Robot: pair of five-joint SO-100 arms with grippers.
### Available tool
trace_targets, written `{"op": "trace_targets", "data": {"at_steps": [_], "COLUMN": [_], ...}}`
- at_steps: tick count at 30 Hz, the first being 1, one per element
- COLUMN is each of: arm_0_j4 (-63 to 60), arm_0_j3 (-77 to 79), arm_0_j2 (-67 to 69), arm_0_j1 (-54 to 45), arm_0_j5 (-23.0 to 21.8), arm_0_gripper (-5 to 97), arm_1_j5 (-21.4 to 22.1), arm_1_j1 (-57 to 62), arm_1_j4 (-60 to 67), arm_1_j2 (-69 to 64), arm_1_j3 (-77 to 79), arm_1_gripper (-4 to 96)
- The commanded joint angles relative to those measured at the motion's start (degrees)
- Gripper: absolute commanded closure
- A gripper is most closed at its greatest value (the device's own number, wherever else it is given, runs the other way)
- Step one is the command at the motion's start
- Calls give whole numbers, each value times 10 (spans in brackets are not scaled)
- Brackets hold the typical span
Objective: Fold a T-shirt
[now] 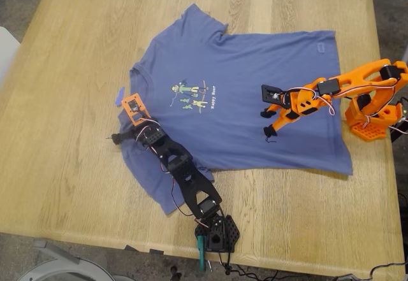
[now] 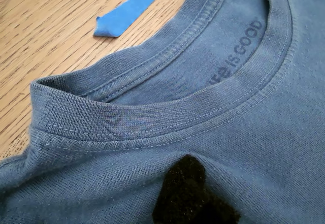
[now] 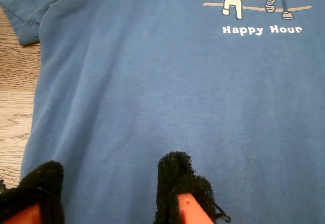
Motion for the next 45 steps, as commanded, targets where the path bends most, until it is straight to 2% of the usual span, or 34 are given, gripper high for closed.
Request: {"op": "trace_targets", "data": {"at_steps": [1, 5, 14, 18, 24, 34, 45], "arm_0_j4": [21, 23, 24, 14, -11, -23, -31], "arm_0_j3": [4, 9, 76, 109, 141, 162, 172], "arm_0_j2": [0, 7, 62, 83, 95, 108, 119], "arm_0_j1": [-36, -38, -33, -27, 1, 41, 58], "arm_0_j5": [-5, -7, -40, -53, -83, -98, -106], "arm_0_gripper": [350, 418, 723, 777, 917, 918, 918], "arm_1_j5": [6, 6, 5, 8, 11, 21, 22], "arm_1_j1": [-2, -2, 2, -7, -7, 26, 21], "arm_1_j4": [2, 4, 11, 15, 4, -67, -129], "arm_1_j2": [19, 19, 19, 18, 4, -22, -159], "arm_1_j3": [-22, -24, -29, -24, -13, 26, -89], "arm_1_gripper": [631, 633, 632, 635, 634, 602, 586]}}
